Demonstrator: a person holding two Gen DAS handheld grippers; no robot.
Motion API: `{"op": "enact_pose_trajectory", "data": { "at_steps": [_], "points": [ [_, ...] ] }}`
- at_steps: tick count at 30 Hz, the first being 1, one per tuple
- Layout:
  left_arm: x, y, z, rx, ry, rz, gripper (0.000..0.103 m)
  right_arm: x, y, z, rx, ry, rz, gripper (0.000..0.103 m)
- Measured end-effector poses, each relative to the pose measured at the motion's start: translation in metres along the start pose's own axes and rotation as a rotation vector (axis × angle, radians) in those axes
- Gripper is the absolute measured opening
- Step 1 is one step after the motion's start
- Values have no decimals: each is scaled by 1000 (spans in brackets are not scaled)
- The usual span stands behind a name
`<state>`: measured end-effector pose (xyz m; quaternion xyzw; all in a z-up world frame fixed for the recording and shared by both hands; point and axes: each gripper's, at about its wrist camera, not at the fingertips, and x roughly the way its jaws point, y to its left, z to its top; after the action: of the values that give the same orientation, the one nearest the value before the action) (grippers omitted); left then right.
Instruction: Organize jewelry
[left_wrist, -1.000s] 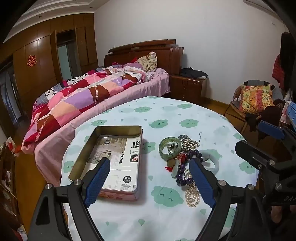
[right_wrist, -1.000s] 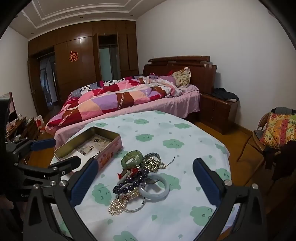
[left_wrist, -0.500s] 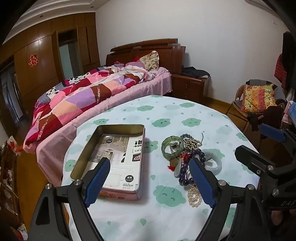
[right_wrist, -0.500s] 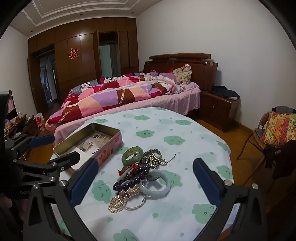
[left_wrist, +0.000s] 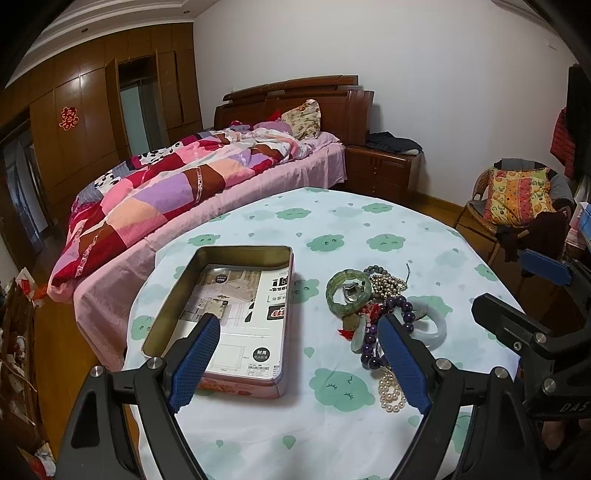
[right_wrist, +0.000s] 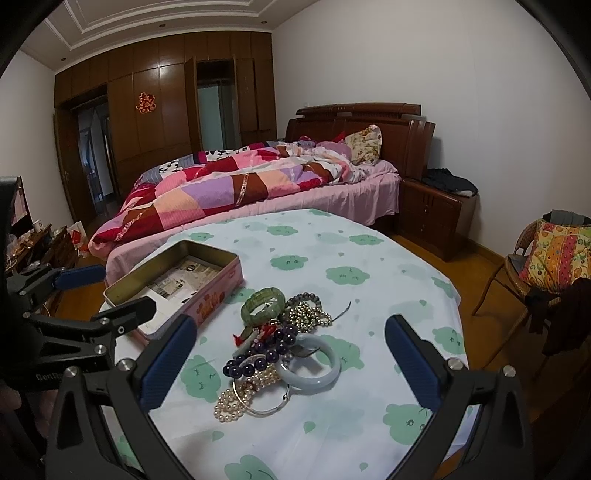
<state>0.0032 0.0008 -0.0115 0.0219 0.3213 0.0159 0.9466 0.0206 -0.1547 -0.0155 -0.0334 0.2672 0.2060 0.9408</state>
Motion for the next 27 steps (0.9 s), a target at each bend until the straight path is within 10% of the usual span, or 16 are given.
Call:
{"op": "enact_pose_trajectory", "data": {
  "at_steps": [27],
  "points": [
    [3,3,-2,-5,6,6,87,3,-2,-3,-6,12,-4,103]
  ]
}}
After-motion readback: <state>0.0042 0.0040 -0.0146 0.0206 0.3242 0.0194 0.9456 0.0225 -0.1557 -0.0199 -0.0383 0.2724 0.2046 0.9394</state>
